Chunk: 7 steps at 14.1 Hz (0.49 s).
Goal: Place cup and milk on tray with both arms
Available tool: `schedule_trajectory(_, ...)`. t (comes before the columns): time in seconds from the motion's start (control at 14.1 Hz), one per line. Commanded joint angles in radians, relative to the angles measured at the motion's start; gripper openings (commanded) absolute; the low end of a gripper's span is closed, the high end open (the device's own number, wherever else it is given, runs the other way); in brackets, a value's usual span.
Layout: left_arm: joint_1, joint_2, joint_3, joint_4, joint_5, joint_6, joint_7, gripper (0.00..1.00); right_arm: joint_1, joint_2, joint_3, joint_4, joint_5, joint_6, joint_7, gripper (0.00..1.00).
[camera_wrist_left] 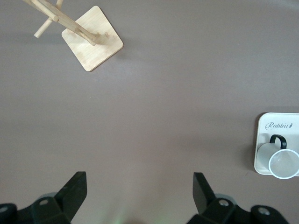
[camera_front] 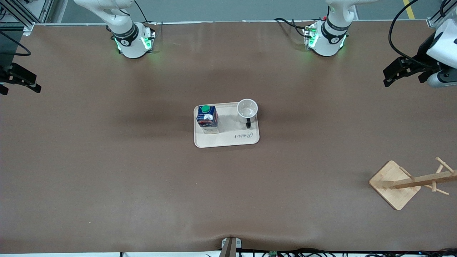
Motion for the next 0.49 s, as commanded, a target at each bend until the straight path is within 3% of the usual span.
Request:
schedule_trajectory(0.0,0.001,-0.011,0.000,-0.008,-0.002,-0.007,0.006,1.00,-0.019,0.008,0.013,0.029,-0.012,-0.014,-0.011,1.00)
schedule_trajectory(0.42,0.002,0.015,0.000,0.041,-0.002,-0.008,0.004,1.00,-0.036,0.010,0.013,0.033,-0.002,-0.016,-0.011,1.00)
